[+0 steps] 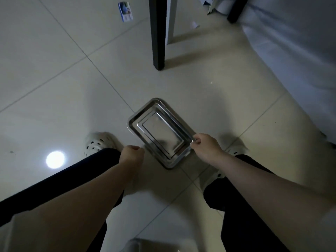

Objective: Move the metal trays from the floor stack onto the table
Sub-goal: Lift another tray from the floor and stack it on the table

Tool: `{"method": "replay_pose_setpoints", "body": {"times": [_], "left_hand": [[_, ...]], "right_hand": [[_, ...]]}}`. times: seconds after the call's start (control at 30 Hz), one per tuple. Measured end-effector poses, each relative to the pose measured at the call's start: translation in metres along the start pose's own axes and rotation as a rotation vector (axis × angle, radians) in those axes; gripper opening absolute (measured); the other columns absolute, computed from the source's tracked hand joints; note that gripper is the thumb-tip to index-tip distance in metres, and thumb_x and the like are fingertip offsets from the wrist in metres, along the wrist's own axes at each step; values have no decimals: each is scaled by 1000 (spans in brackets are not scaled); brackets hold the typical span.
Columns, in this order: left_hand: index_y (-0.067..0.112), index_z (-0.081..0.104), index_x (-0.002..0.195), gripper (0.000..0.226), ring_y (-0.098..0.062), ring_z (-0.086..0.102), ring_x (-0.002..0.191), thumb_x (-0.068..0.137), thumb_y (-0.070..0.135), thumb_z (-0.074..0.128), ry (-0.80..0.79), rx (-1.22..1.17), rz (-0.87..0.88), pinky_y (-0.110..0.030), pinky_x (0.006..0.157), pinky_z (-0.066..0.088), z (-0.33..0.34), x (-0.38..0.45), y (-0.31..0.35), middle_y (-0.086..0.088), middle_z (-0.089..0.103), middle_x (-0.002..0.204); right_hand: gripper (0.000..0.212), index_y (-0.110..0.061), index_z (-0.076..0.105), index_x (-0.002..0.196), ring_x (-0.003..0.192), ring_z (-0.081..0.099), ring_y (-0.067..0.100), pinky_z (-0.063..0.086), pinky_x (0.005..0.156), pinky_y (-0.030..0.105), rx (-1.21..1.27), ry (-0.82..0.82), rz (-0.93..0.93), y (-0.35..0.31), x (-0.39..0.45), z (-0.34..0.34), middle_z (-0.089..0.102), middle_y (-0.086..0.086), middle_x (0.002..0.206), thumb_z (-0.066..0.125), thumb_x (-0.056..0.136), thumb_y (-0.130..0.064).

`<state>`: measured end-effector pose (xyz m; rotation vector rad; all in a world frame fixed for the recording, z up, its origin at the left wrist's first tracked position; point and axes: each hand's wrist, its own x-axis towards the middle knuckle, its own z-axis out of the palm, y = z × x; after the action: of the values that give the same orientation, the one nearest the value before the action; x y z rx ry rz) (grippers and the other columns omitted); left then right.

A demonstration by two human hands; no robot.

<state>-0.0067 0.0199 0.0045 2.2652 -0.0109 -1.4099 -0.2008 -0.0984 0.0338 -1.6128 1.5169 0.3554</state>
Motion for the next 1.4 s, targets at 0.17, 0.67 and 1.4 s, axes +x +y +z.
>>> {"method": "replay_pose_setpoints", "body": {"times": [0.17,0.67,1.4], "left_hand": [[-12,62,109,30,-28,59,68,93,12,51,13,23,-33,-35,72,49,12,32,-13,-15,61,73],[-9,59,112,28,-14,40,55,95,12,55,-39,-133,-192,-26,59,38,62,102,-26,-5,39,59],[6,54,132,35,-29,55,119,101,19,44,-219,-347,-302,-30,95,42,72,108,-20,-20,57,135]], "right_hand": [[31,-7,64,118,106,60,30,49,90,35,-181,-42,-51,13,40,21,60,15,122,50,93,-18],[57,-8,37,140,127,45,35,40,104,46,-309,-67,54,23,136,58,47,15,139,55,91,-30],[69,-8,48,133,118,55,36,45,101,52,-26,-85,109,31,155,56,58,17,128,65,75,-41]]}}
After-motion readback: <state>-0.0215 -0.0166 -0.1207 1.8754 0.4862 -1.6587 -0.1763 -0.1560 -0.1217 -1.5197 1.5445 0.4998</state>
